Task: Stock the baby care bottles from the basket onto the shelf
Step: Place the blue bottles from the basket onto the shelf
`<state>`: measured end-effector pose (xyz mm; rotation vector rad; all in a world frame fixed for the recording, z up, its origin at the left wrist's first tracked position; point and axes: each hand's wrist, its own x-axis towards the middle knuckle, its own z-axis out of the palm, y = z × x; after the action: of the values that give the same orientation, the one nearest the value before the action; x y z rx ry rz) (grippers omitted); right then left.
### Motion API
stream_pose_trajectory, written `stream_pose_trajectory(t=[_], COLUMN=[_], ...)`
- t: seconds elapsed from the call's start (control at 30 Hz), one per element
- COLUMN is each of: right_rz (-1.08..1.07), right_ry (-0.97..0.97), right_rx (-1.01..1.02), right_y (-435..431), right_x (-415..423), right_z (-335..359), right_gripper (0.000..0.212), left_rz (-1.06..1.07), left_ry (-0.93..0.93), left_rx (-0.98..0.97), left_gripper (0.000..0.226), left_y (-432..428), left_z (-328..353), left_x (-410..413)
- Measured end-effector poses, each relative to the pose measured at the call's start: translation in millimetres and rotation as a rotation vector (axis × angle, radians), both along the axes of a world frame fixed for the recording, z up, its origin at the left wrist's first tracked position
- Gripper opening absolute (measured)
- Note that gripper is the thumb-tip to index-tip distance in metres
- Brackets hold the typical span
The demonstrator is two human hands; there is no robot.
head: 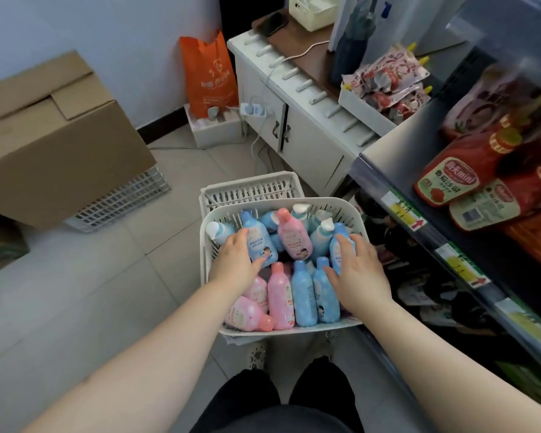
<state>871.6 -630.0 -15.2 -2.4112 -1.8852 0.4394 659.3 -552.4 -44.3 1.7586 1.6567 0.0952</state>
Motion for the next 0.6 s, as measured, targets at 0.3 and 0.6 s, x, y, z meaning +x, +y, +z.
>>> stream_pose_trajectory(t=[0.3,0.6], right_rz=[-0.142,-0.094], right_ry=[0.08,-0.008], right_rx=[-0.151,-0.21], right_y=[23.0,47.3], right_x=[22.9,33.0], right_z=[-40.1,-67.2], right_gripper=[0.06,0.059], left_rz=[0.242,0.387], left_ry=[-0.029,-0.009], left_rx=[-0.143,-0.235], left_gripper=[0.067,0.062], left_y=[24.9,44.5], left_z=[-38.3,-52.4], left_x=[25.0,35.5])
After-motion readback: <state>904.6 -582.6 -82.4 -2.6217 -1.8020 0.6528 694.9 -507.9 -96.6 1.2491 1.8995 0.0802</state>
